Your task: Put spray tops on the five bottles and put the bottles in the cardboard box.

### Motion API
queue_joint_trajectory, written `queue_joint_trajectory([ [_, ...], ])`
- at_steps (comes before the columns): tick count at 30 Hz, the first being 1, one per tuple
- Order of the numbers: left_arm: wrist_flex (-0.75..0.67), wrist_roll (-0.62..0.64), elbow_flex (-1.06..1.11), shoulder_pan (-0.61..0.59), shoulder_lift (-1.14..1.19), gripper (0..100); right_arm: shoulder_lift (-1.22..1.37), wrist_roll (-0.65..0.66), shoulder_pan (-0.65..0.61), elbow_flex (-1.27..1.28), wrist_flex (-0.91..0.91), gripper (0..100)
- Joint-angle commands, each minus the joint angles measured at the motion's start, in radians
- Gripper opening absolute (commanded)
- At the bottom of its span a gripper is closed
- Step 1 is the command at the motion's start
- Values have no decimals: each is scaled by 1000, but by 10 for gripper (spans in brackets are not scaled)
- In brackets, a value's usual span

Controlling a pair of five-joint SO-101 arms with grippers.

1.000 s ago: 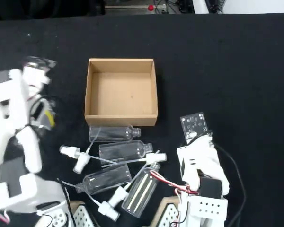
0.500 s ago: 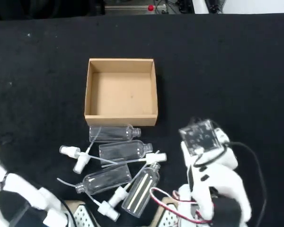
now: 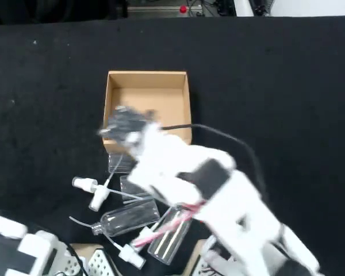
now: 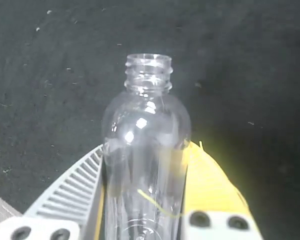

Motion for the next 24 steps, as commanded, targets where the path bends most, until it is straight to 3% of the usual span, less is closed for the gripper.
queue_joint_trajectory([
  [1, -26, 8, -177, -53, 117, 29, 199, 0, -104, -122, -78, 158],
  [12, -34, 8, -409, -124, 322, 29, 696, 6, -198, -352, -278, 180],
  [16, -34, 8, -444, -128, 345, 29, 869, -57, -221, -550, -207, 180],
  [24, -35, 8, -447, -131, 353, 29, 1227, -63, -222, -961, 44, 180],
])
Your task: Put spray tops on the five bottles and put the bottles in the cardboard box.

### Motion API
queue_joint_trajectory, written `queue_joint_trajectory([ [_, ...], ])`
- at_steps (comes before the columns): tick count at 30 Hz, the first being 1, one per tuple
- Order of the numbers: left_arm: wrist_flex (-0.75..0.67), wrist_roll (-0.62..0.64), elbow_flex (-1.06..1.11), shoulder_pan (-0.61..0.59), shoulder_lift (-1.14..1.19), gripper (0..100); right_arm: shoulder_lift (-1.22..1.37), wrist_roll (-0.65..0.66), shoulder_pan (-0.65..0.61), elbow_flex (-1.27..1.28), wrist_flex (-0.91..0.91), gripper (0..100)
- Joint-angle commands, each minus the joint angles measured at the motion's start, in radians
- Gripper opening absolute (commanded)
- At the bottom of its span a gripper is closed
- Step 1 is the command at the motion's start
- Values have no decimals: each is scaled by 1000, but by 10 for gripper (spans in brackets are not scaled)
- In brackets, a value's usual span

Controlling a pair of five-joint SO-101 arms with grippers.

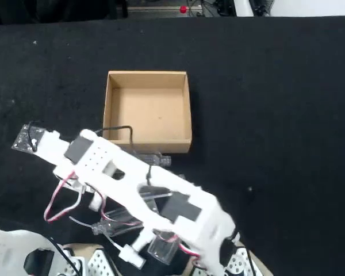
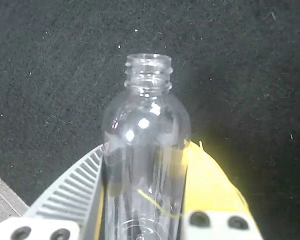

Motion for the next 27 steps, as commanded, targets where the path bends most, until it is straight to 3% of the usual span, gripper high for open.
queue_joint_trajectory([
  [1, -18, 8, -61, -13, -5, 29, 88, -8, -15, -226, 100, 180],
  [12, -18, 3, -58, -13, -5, 29, 348, 3, -35, -496, 261, 180],
  [27, -11, 3, -56, -13, -11, 29, 389, -6, -35, -611, 422, 181],
])
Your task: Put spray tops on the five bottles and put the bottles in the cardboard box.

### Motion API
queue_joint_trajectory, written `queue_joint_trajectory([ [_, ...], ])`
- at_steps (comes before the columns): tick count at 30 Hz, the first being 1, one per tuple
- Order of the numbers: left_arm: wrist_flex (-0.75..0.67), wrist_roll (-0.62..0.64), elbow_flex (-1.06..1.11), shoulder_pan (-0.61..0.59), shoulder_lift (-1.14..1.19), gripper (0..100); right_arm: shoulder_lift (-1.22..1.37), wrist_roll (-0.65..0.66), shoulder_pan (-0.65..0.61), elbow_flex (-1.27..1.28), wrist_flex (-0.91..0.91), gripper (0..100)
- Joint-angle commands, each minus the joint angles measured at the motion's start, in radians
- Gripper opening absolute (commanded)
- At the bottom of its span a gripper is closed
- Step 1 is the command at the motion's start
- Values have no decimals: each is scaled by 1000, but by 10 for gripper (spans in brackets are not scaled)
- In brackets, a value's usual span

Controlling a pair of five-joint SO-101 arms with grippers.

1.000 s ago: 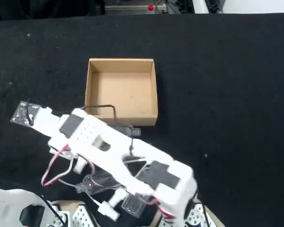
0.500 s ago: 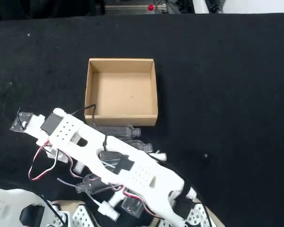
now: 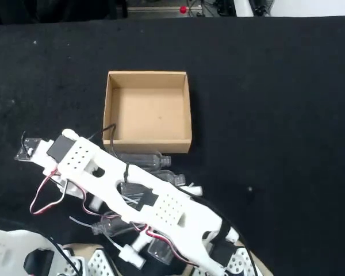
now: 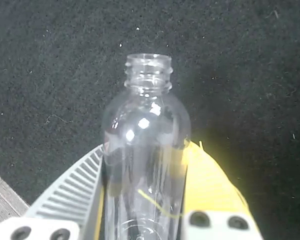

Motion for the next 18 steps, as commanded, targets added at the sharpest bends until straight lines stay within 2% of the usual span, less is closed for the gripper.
queue_joint_trajectory([
  [1, -11, 5, -56, -7, -9, 29, -8, -6, -12, -56, 20, 181],
  [5, -9, 5, -56, -7, -8, 29, -7, -6, -12, -13, -35, 175],
  [10, -9, 5, -56, -7, -12, 29, -7, -6, -14, 5, -54, 15],
  [18, -8, 5, -56, -1, -14, 29, -7, -6, -12, 7, -54, 12],
])
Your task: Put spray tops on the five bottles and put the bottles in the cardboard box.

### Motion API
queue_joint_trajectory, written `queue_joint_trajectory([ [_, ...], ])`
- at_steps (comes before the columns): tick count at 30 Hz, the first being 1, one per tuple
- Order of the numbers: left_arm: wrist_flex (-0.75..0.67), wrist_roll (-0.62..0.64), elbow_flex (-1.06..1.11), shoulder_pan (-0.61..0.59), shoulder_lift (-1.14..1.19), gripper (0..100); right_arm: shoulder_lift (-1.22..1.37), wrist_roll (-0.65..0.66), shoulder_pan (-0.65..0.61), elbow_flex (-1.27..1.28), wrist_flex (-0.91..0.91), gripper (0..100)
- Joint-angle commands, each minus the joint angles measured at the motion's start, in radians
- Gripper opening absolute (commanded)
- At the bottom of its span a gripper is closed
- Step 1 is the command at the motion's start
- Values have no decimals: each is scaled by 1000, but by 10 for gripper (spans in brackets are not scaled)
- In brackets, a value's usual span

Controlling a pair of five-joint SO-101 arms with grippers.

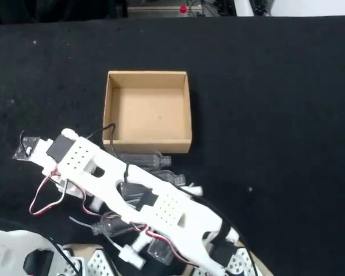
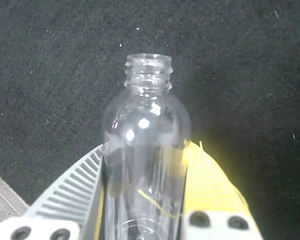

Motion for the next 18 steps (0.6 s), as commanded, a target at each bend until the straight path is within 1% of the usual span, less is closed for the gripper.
queue_joint_trajectory([
  [1, -8, 5, -56, -4, -14, 29, -1, -5, -12, -4, -18, 13],
  [3, -8, 5, -56, -7, -14, 29, 24, -5, -12, -12, -18, 36],
  [7, -8, 5, -56, -7, -14, 29, 81, -8, -12, -13, -17, 166],
  [8, -8, 5, -56, -7, -14, 29, 90, -8, -12, -13, -15, 168],
  [10, -8, 5, -56, -7, -14, 29, 90, -8, -12, -13, -15, 127],
  [13, -8, 5, -56, -7, -14, 29, 68, -8, -12, -15, -15, 14],
  [18, -8, 6, -56, -1, -14, 29, -41, -3, -5, -15, 5, 10],
])
